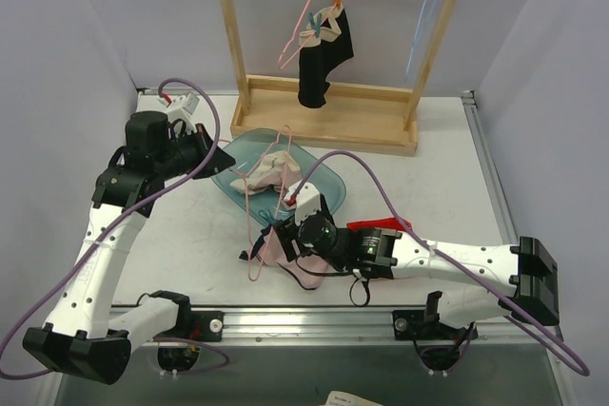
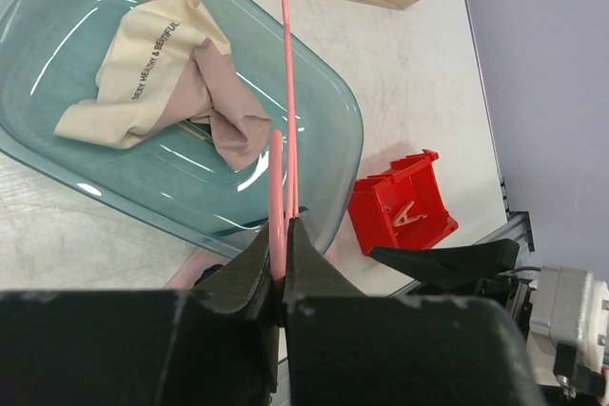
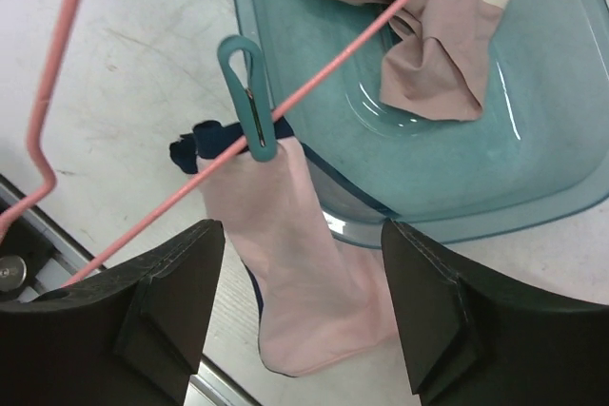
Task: Remove the underwear clipped to the hanger
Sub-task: Remove the underwear from the hanger.
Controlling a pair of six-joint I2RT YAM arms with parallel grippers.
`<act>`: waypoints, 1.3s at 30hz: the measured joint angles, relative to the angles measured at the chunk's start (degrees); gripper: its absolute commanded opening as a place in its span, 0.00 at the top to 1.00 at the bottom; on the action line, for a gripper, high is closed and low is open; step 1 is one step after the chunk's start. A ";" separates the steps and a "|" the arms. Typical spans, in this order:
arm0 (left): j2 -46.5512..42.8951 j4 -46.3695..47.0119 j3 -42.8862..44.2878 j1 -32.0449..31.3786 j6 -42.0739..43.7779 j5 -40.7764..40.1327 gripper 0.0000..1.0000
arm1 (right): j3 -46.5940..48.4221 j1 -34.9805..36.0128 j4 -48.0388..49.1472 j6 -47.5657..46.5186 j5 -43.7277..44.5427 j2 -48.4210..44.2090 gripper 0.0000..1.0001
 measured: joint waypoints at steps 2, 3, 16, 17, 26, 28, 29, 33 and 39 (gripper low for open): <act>0.00 0.09 -0.55 0.00 -0.02 0.20 0.97 | 0.13 0.00 1.27 -1.27 -1.09 0.02 0.28; 0.00 0.11 -0.76 0.00 -0.04 0.33 0.97 | 0.44 0.00 1.53 -2.10 -1.62 0.11 0.27; -0.28 0.42 -0.98 0.00 -1.14 1.84 0.97 | 9.35 0.00 4.94 -9.44 -2.75 13.60 0.29; -0.39 0.42 -0.98 0.00 -1.14 1.88 0.97 | 9.66 0.00 4.94 -9.68 -2.08 14.67 0.33; -0.94 0.28 -0.98 0.02 -1.09 1.09 0.97 | 10.29 -0.07 5.35 -9.66 4.52 17.09 0.85; -0.92 0.33 -1.01 0.17 -1.25 0.66 0.97 | 10.23 -0.09 5.33 -8.94 6.12 16.74 0.90; -0.94 0.39 -1.01 0.24 -1.29 0.44 0.97 | 10.03 -0.07 5.31 -8.39 6.86 16.31 0.93; -0.92 0.92 -1.07 0.37 -2.01 -0.13 0.97 | 7.58 -0.02 5.53 -5.25 9.35 12.76 0.99; -1.07 2.69 -2.73 0.37 -4.63 0.20 0.97 | 1.57 0.00 7.76 5.77 12.59 6.40 0.94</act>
